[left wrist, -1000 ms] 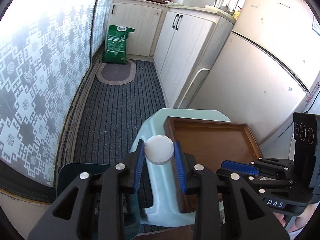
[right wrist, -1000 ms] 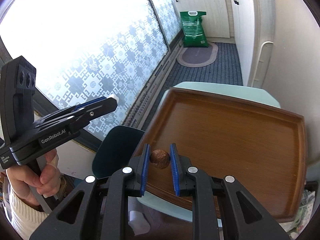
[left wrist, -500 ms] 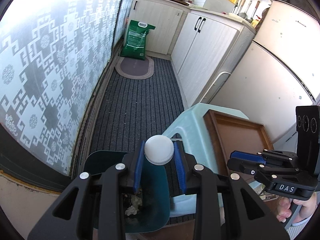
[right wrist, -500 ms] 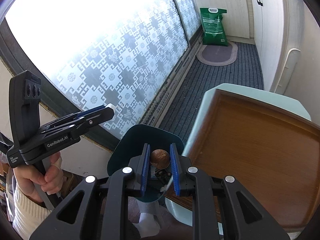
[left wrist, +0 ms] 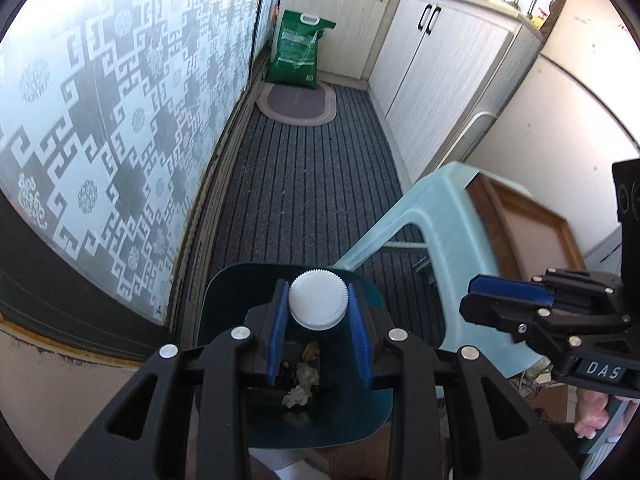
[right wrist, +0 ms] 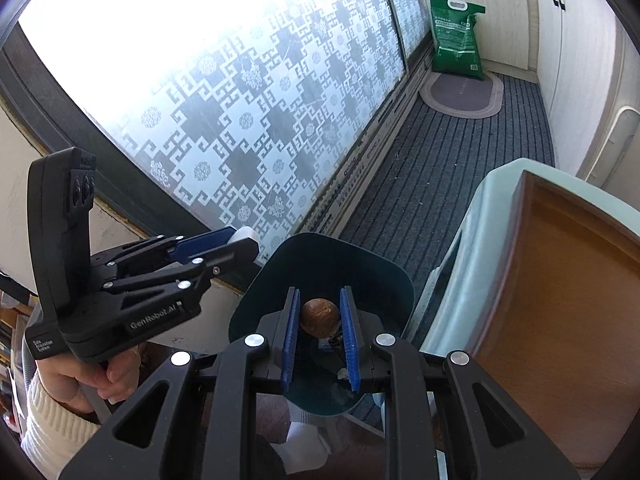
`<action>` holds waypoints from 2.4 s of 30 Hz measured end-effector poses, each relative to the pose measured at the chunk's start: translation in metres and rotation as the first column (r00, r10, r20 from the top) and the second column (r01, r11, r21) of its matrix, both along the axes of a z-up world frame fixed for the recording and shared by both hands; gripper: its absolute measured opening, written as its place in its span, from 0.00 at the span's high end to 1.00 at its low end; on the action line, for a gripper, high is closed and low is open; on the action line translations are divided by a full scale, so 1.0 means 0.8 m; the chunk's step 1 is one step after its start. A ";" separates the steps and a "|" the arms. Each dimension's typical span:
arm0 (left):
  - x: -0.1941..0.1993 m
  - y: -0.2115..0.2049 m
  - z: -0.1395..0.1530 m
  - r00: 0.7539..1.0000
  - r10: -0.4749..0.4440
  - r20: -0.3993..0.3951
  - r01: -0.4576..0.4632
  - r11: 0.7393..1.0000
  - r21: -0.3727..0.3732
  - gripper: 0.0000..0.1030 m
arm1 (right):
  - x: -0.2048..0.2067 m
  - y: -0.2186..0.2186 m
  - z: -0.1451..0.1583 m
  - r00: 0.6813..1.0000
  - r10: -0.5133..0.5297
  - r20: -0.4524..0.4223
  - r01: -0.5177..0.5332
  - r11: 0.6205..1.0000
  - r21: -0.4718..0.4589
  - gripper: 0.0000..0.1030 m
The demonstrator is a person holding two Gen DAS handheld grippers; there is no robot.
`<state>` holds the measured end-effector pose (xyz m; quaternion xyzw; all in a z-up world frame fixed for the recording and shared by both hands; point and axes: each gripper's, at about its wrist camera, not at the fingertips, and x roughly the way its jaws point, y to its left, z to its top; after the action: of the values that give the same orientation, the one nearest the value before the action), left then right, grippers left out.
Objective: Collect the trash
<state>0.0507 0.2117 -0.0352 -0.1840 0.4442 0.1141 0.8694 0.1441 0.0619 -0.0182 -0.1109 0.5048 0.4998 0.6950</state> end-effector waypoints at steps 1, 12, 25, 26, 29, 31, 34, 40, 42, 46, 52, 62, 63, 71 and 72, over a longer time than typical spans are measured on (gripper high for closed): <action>0.000 0.001 -0.006 1.000 0.000 -0.012 0.000 1.000 -0.001 0.69 | -0.001 0.003 -0.005 1.000 0.001 -0.002 -0.001 1.000 -0.014 0.80; 0.000 0.009 -0.083 0.982 -0.051 -0.183 0.044 0.998 -0.042 0.69 | -0.008 0.029 -0.026 1.000 0.012 -0.020 -0.014 0.998 -0.069 0.80; 0.000 0.004 -0.129 0.953 -0.082 -0.293 0.075 0.997 -0.035 0.56 | -0.010 0.044 -0.038 0.999 0.019 -0.030 -0.022 0.995 -0.099 0.80; -0.001 0.004 -0.128 0.952 -0.082 -0.293 0.077 0.997 -0.028 0.56 | -0.010 0.045 -0.041 0.999 0.019 -0.030 -0.023 0.994 -0.104 0.80; -0.003 0.004 -0.121 0.956 -0.087 -0.280 0.084 0.996 -0.023 0.57 | -0.011 0.051 -0.047 0.999 0.020 -0.032 -0.024 0.993 -0.119 0.80; -0.005 0.005 -0.116 0.959 -0.090 -0.270 0.090 0.996 -0.015 0.57 | -0.012 0.054 -0.051 0.999 0.022 -0.033 -0.026 0.992 -0.126 0.80; -0.009 0.002 -0.102 0.963 -0.094 -0.251 0.098 0.995 0.004 0.58 | -0.015 0.060 -0.057 0.999 0.026 -0.031 -0.030 0.990 -0.139 0.80; -0.024 0.004 -0.060 0.982 -0.085 -0.171 0.090 0.996 0.023 0.64 | -0.020 0.071 -0.072 0.999 0.037 -0.022 -0.040 0.984 -0.173 0.80; -0.030 0.006 -0.045 0.987 -0.075 -0.143 0.080 0.996 0.033 0.69 | -0.023 0.075 -0.078 0.999 0.040 -0.022 -0.043 0.983 -0.181 0.80; -0.043 0.010 -0.013 0.995 -0.051 -0.082 0.055 0.997 0.051 0.74 | -0.029 0.083 -0.092 0.999 0.051 -0.017 -0.053 0.977 -0.206 0.80; -0.060 0.009 0.030 1.000 -0.021 0.015 0.020 0.996 0.084 0.80 | -0.039 0.097 -0.119 0.997 0.072 -0.021 -0.075 0.962 -0.261 0.80; -0.075 -0.002 0.084 0.991 -0.022 0.133 0.009 0.995 0.103 0.81 | -0.054 0.110 -0.162 0.994 0.105 -0.021 -0.105 0.931 -0.350 0.79; -0.077 -0.002 0.087 0.990 -0.025 0.139 0.011 0.995 0.101 0.81 | -0.056 0.110 -0.164 0.994 0.107 -0.021 -0.108 0.928 -0.357 0.75; -0.092 -0.005 0.108 0.984 -0.015 0.179 -0.008 0.991 0.130 0.78 | -0.071 0.094 -0.122 0.991 0.126 0.048 -0.105 0.946 -0.308 0.65; -0.095 -0.005 0.111 0.983 -0.012 0.184 -0.013 0.991 0.133 0.76 | -0.074 0.088 -0.110 0.990 0.126 0.062 -0.103 0.951 -0.291 0.65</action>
<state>-0.0252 0.2074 0.0538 -0.1354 0.3534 0.1262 0.9170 0.0847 0.1324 -0.1063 -0.2596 0.5366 0.4557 0.6611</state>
